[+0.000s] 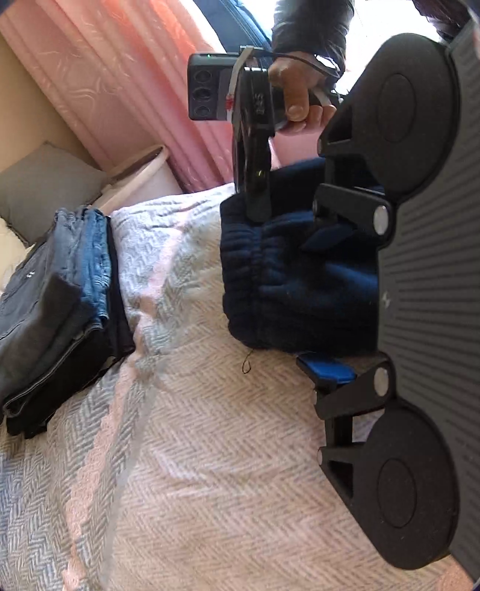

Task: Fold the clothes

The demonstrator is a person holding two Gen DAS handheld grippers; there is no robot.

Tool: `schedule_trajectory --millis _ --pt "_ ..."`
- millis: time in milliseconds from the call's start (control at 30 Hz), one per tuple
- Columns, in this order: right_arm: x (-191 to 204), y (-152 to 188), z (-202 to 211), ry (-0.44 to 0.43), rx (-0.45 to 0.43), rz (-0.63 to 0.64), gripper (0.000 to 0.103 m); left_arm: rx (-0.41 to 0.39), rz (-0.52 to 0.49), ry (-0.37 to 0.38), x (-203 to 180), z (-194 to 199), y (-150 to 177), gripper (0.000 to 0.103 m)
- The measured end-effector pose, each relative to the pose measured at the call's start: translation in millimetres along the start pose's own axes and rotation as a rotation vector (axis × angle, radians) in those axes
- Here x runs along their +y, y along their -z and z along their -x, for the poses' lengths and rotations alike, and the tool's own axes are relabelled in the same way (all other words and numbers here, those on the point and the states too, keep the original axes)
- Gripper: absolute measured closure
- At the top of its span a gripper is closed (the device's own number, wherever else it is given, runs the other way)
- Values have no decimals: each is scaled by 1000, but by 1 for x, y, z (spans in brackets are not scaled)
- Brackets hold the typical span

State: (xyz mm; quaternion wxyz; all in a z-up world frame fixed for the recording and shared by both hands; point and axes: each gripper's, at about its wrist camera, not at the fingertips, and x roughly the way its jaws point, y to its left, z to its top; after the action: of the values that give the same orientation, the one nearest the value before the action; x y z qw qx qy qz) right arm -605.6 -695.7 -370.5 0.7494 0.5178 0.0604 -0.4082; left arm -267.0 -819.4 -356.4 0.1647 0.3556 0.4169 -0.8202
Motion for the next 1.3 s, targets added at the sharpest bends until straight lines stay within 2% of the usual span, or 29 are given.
schedule_trajectory --millis 33,67,167,200,267,333,367,433,533,600,667,767,833,867,933,1100,1167,1300 --pt "0 2 0 10 2 12 51 2 1 4 1 -2 0 46" --pt "0 5 1 37 5 27 40 3 3 9 2 -3 0 46" --pt "-7 14 3 22 14 1 40 8 7 22 5 -9 1 46" --pt "-11 17 0 4 26 -14 40 10 9 26 6 -10 1 49" --pt "-13 18 -9 -33 51 -28 42 16 -5 13 6 -13 0 60" --pt "-15 19 -16 -58 83 -59 64 19 -27 -7 3 -14 -2 74" --pt "-17 19 -16 -52 88 -76 77 13 -39 -9 0 -12 -3 77" --pt "-19 16 -6 -46 71 -123 85 -10 -79 -9 -11 -6 -10 80" --pt "-15 4 17 -25 7 -117 86 -40 -158 -12 -29 -7 -32 80" --pt "-19 -5 26 -6 -41 -128 86 -54 -173 -18 -27 -19 -51 80" --pt "-32 -15 25 21 -75 -156 86 -34 -188 -48 -25 -36 -63 79" --pt "-41 -21 18 58 -33 -134 84 5 -194 -89 -22 -51 -61 69" --pt "-40 -21 18 76 -16 -97 75 -38 -157 -97 -23 -37 -53 64" --pt "-33 -21 24 95 -27 -72 64 -61 -142 -105 -24 -26 -48 64" --pt "-17 -17 34 143 -53 -26 54 -99 -123 -136 -27 2 -32 64" --pt "34 15 61 283 -109 57 53 -190 -55 -249 -42 96 41 63" --pt "53 37 70 316 -116 49 53 -208 -27 -313 -50 137 89 62" --pt "102 99 70 294 -75 34 53 -234 71 -418 -64 218 216 60"
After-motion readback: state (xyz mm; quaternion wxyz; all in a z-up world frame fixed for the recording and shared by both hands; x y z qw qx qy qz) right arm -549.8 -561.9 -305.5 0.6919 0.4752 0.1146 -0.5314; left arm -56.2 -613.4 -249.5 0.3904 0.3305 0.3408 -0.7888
